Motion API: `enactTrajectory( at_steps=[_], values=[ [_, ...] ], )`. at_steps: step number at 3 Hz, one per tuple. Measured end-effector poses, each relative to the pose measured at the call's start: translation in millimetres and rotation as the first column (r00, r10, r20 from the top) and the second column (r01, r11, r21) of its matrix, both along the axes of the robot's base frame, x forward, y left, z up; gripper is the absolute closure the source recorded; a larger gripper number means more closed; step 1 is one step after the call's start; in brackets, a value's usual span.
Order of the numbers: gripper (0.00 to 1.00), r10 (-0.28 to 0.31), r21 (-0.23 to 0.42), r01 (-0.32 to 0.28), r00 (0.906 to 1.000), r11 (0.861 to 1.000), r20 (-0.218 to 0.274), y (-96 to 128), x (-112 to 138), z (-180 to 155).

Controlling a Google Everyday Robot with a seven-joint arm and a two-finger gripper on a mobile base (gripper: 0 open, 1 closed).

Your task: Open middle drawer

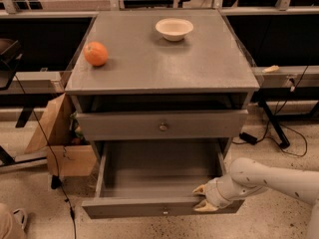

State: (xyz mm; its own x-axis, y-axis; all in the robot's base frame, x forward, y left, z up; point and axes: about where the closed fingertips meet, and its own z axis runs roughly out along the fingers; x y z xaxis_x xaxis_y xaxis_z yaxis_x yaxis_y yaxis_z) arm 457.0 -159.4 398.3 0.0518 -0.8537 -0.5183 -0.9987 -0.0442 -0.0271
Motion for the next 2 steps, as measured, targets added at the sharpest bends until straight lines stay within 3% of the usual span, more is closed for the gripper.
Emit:
enactTrajectory(
  at_steps=[1,2],
  values=[
    [0.89,0.0,0.0,0.0,1.0,1.0,0.0,0.0,-0.1,0.0],
    [1.0,0.001,0.0,-0.001,1.0,1.0,0.0,0.6,1.9,1.4]
  ],
)
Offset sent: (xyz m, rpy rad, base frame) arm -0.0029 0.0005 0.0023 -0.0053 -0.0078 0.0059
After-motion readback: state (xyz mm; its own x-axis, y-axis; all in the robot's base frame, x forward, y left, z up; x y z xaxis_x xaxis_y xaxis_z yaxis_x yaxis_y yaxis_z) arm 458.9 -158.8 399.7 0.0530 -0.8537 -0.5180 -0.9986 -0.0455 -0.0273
